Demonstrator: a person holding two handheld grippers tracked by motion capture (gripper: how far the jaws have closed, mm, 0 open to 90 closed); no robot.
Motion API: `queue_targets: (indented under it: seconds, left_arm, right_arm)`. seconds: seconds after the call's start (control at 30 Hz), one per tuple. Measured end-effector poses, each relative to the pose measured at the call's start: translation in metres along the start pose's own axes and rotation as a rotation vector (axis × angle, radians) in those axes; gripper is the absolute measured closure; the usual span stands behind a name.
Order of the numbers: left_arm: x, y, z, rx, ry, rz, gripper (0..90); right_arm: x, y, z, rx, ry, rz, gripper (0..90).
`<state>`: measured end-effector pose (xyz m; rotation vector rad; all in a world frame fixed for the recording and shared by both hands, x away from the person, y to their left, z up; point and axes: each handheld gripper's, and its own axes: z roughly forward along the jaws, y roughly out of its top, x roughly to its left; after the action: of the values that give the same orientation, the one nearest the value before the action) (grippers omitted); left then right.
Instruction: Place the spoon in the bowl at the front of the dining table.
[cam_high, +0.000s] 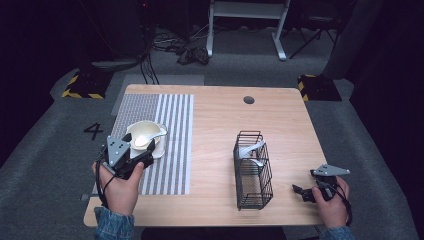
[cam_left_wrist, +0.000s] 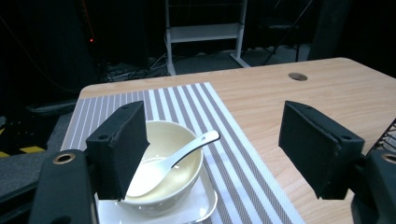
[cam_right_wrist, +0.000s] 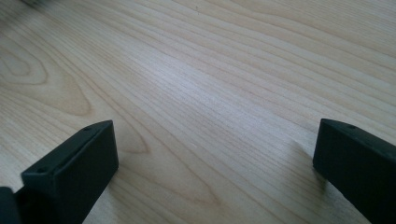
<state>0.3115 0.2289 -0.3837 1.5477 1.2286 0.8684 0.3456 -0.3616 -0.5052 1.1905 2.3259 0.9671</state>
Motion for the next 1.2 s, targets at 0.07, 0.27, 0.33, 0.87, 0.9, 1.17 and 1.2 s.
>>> queue_targets:
  seconds: [0.07,0.27,0.33,0.87,0.9,1.17,1.2]
  left_arm:
    - [0.002,-0.002,-0.003,0.005,0.002,-0.003,22.7]
    - [0.007,-0.008,-0.010,0.024,0.009,-0.005,19.4]
    - [0.008,-0.010,-0.011,0.038,0.002,0.010,17.5]
    - [0.020,-0.040,-0.022,0.108,0.045,0.070,22.6]
    - [0.022,-0.044,-0.022,0.118,0.047,0.062,22.7]
    - [0.023,-0.065,-0.021,0.178,0.032,0.020,22.7]
    - [0.024,-0.067,-0.021,0.191,0.030,0.022,22.9]
  right_arm:
    - [0.000,0.000,0.000,0.000,0.000,0.000,0.1]
    - [0.000,0.000,0.000,0.000,0.000,0.000,0.1]
    - [0.000,0.000,0.000,0.000,0.000,0.000,0.1]
    - [0.000,0.000,0.000,0.000,0.000,0.000,0.2]
    - [0.000,0.000,0.000,0.000,-0.001,-0.001,0.2]
    - [0.000,0.000,0.000,0.000,0.000,0.000,0.2]
    - [0.000,0.000,0.000,0.000,0.000,0.000,0.2]
